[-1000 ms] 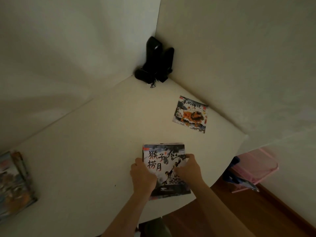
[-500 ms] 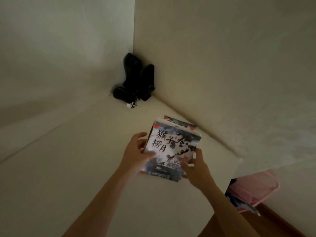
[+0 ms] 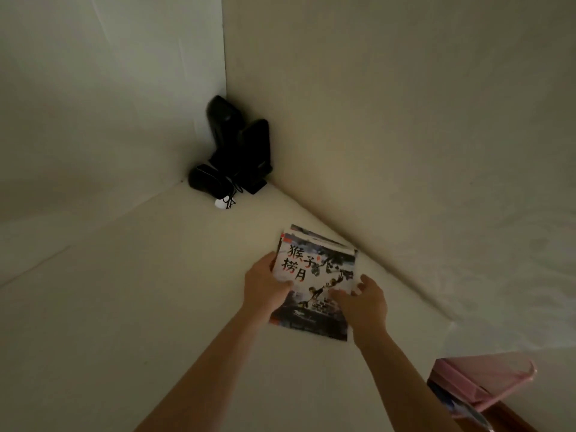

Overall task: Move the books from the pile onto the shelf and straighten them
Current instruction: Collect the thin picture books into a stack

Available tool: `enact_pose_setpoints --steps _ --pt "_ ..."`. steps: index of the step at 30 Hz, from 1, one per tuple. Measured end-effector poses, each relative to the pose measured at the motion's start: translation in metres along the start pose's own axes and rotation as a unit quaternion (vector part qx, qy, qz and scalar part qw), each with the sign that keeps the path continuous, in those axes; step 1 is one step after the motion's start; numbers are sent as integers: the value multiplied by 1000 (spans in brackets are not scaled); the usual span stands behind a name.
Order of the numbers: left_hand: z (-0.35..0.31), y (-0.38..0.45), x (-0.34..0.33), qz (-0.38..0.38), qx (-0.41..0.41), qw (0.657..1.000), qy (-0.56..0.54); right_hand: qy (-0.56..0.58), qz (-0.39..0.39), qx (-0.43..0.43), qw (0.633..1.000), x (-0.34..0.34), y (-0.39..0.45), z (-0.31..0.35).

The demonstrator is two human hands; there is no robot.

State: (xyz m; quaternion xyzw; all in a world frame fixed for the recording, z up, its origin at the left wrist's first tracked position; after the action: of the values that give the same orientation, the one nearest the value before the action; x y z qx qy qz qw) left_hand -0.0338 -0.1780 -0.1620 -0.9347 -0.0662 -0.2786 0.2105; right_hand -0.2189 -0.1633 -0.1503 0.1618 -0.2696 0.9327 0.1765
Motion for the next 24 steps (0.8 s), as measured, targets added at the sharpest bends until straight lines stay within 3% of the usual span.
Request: enact_pose_setpoints --steps 2,4,7,10,13,18,24 --pt "-1 6 5 6 71 994 -80 72 8 -70 995 -3 8 4" --pt "1 8 9 13 121 986 -114 74 30 -97 992 -8 12 4" --pt "8 5 13 65 129 983 -113 7 49 -53 997 -19 6 -5" --pt "16 -5 17 109 94 988 -49 -36 58 -5 998 -25 -11 -12" --pt "28 -18 29 88 47 993 60 -121 60 47 990 -28 -25 -18" --pt "48 -54 82 122 -5 987 -104 -26 118 138 983 -53 -75 2" --pt "100 -96 213 6 -123 988 -98 34 175 269 946 -137 -152 40"
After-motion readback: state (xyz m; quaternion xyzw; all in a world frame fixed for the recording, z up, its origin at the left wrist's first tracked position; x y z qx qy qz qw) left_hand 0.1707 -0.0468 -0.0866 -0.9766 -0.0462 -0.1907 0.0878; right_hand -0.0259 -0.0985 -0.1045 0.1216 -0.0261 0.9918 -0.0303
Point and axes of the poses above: each hand's wrist, its own y-axis towards the middle knuckle, its own x-axis out of the back of the hand, z = x × y, the point moved 3 cm from there along y, towards the middle knuckle, and after that the axes turned 10 degrees about y, right-handed, at the moved point
